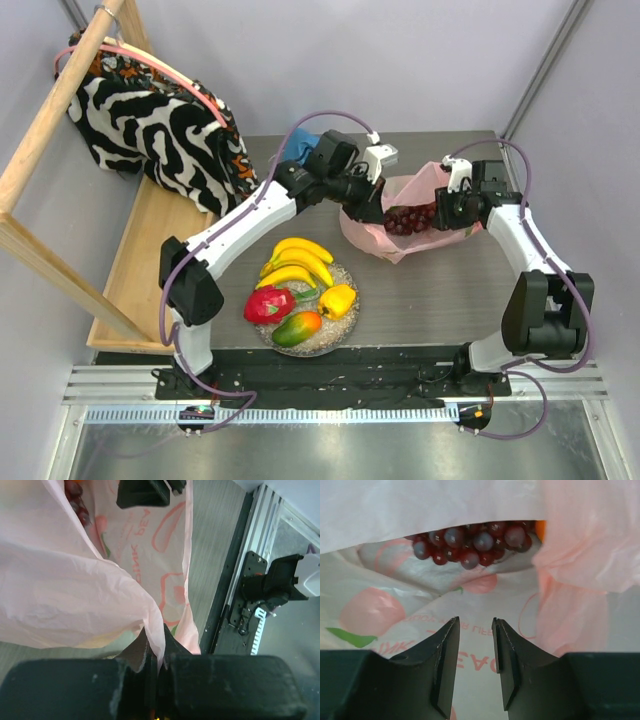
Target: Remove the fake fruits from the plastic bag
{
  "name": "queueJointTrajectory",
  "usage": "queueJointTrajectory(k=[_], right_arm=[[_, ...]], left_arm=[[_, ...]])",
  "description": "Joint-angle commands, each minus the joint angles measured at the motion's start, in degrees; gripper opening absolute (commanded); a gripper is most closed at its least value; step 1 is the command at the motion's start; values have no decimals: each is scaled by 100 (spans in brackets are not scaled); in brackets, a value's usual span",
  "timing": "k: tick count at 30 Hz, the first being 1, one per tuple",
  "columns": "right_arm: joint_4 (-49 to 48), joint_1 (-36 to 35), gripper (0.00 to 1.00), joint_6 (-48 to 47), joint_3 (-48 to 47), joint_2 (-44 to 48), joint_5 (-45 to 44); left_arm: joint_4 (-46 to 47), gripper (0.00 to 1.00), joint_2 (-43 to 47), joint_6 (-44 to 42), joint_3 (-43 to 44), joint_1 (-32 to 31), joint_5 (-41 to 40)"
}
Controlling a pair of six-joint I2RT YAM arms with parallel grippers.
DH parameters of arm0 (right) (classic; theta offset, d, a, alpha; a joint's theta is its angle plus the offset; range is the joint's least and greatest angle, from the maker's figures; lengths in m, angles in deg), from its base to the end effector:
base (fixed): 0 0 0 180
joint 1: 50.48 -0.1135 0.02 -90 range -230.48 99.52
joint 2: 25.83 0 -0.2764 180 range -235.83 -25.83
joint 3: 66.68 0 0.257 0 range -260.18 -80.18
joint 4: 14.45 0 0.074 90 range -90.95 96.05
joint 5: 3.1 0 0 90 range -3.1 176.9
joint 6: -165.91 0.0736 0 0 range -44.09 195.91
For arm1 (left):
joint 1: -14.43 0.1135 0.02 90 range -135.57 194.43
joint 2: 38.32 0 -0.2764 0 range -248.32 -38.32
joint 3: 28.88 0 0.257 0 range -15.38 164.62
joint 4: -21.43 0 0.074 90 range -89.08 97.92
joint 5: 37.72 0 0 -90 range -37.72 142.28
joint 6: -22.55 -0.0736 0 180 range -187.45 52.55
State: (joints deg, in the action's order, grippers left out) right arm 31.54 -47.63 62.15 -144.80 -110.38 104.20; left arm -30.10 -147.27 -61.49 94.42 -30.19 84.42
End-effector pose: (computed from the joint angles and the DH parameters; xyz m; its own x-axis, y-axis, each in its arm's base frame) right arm 0.3378 0.0051 0.2455 -0.7370 -0.1907 -0.6484 -0.3181 0.9443 0.0838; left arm 0.3052 -0.3561 0.3562 -0.5209 0.3905 -0.7591 0.8469 0.3474 -0.4025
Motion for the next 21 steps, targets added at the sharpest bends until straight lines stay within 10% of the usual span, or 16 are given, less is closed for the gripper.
queueJointTrajectory(k=[1, 9, 16, 21], right_arm=[[-102, -188, 41, 111, 194, 351, -744], [-858, -118, 45, 277, -164, -350, -1955], [-1245, 49, 77, 664, -709, -1097, -2196], [-1420, 49, 79, 997, -956, -1484, -2213]], left_arm=[[76, 0, 514, -103, -415, -143, -6], [-91, 0, 480, -507, -372, -468, -409], [-171, 0, 339, -859, -266, -758, -815], [-188, 0, 269, -842, -213, -811, -806]])
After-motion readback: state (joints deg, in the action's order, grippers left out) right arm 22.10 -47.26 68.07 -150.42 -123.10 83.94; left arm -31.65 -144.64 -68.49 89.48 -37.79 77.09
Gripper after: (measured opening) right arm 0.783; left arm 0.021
